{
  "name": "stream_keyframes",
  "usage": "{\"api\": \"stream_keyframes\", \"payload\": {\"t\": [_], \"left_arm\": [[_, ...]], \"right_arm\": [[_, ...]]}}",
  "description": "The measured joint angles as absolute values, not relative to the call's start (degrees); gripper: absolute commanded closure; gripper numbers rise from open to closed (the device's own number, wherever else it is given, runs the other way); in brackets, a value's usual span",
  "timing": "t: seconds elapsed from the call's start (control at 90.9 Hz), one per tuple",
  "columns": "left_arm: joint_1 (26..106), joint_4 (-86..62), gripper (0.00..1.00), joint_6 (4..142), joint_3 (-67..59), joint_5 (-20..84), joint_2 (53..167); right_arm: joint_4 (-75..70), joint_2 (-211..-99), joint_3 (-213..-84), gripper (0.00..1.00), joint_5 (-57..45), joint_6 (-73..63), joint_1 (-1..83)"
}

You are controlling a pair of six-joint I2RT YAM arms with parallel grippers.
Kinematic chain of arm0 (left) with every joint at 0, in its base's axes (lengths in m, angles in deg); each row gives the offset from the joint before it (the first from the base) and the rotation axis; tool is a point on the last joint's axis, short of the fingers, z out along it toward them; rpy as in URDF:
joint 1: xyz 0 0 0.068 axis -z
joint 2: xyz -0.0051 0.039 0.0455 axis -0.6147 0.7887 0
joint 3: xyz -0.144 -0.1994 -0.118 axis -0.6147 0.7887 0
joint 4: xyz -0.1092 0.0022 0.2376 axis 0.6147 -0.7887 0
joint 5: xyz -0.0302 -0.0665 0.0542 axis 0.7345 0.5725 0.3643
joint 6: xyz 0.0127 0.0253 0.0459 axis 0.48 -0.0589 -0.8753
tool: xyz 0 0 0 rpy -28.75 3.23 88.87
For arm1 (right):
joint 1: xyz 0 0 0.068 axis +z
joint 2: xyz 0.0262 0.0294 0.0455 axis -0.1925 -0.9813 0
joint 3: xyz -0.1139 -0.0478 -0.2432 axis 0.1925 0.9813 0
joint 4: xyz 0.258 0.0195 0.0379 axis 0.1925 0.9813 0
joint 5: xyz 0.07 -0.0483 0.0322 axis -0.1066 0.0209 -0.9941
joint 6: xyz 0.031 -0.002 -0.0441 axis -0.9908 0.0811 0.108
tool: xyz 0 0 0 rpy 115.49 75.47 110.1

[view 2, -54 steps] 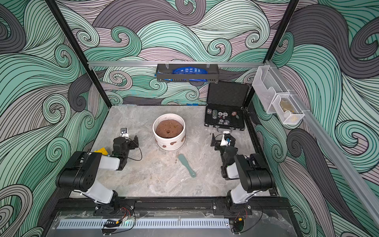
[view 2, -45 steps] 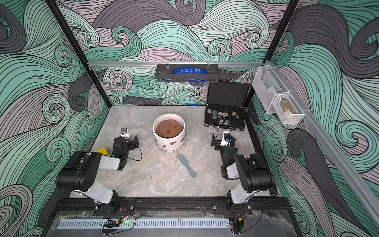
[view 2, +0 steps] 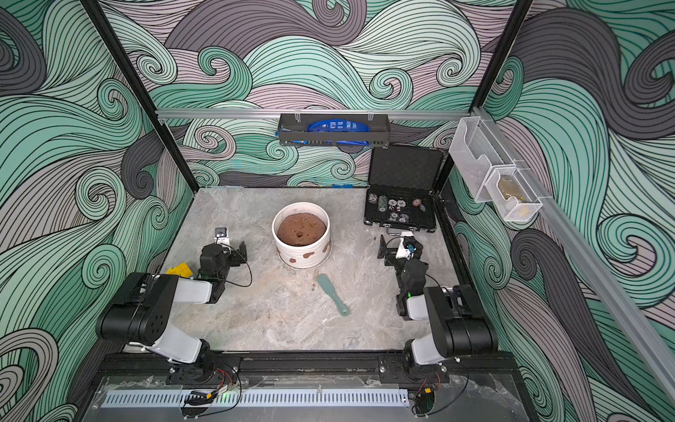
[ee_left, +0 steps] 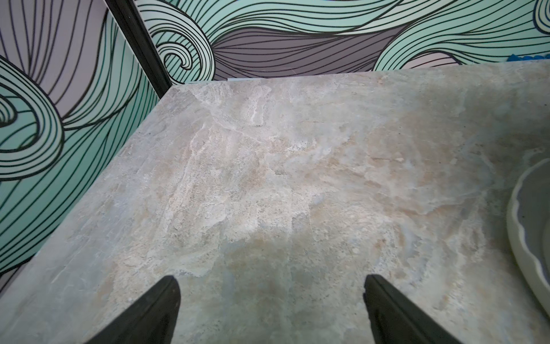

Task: Scrub the dried mud off the ceramic pot
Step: Pick up the brush from the center of the board.

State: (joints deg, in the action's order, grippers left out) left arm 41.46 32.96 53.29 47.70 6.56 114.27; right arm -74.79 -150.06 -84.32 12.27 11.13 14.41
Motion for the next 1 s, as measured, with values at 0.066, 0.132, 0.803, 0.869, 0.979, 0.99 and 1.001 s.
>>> {"api": "stream_keyframes", "payload": {"t": [0.066,0.132,0.803,0.869,0.979,0.99,1.001], "left_arm": [[41.48,28.41,0.01,53.72,47.31,4.9,108.9],[41.48,21.92,0.01,56.13,45.21,2.89,102.62],[45.9,-43.32,0.08,74.51,18.28,38.21,73.12],[48.19,-44.78,0.07,75.78,17.91,44.35,72.53],[53.96,-45.31,0.07,78.84,18.61,51.47,71.67],[54.66,-45.4,0.07,79.12,18.74,51.91,71.63],[55.32,-45.46,0.06,79.34,18.85,52.28,71.54]], "right_arm": [[-69.96,-145.84,-86.18,0.01,12.1,11.22,15.07],[-63.54,-140.88,-89.35,0.01,11.07,10.87,15.96],[0.44,-123.35,-111.84,0.01,-7.35,4.66,33.47],[4.26,-122.83,-111.49,0.01,-7.2,3.81,36.33],[8.72,-122.5,-109.98,0.01,-5.56,1.64,41.99],[8.92,-122.52,-109.87,0.01,-5.36,1.49,42.41],[9.33,-122.52,-109.65,0.01,-5.04,1.23,42.98]]}}
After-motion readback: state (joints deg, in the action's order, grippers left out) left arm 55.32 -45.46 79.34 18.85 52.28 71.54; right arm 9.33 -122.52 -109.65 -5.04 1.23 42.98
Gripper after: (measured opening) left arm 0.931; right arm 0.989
